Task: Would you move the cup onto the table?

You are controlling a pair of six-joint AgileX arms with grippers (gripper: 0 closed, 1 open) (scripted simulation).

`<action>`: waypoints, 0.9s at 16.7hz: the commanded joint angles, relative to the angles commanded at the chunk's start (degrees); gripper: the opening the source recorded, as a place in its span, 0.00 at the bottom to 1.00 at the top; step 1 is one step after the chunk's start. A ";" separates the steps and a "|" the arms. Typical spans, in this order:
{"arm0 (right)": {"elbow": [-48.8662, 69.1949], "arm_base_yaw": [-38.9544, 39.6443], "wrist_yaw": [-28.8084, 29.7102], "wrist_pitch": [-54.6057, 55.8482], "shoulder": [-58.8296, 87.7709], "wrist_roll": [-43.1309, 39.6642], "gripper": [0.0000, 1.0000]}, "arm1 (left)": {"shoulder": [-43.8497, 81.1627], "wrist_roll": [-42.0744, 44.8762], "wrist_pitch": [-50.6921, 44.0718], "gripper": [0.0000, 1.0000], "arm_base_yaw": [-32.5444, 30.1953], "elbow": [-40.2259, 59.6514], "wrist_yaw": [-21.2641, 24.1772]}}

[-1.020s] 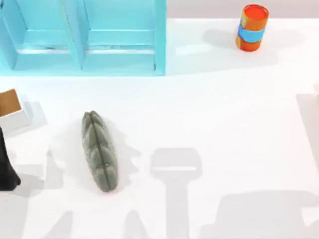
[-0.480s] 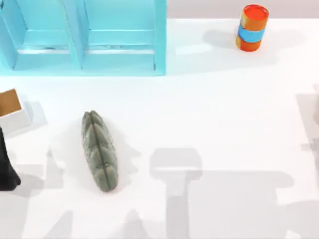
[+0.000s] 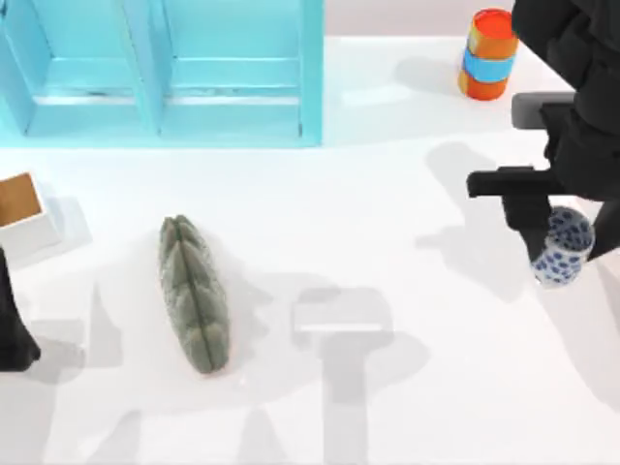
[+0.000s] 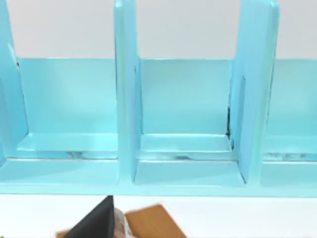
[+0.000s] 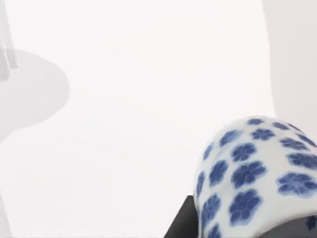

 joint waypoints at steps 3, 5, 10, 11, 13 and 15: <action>7.02 13.02 -0.10 -0.11 6.04 12.98 0.00 | 0.00 0.00 0.00 1.00 0.00 0.00 0.00; 10.83 20.26 -0.04 0.08 9.14 20.22 0.00 | 0.00 0.00 0.00 1.00 0.00 0.00 0.00; 14.56 28.00 0.23 0.94 11.92 27.94 0.00 | 0.00 0.00 0.00 1.00 0.00 0.00 0.00; 14.56 28.00 0.23 0.94 11.92 27.94 0.00 | 0.00 0.00 0.00 1.00 0.00 0.00 0.00; 14.56 28.00 0.23 0.94 11.92 27.94 0.00 | 0.00 0.00 0.00 1.00 0.00 0.00 0.00; 14.21 27.85 0.00 1.09 11.84 27.99 0.00 | 0.00 0.00 0.00 1.00 0.00 0.00 0.00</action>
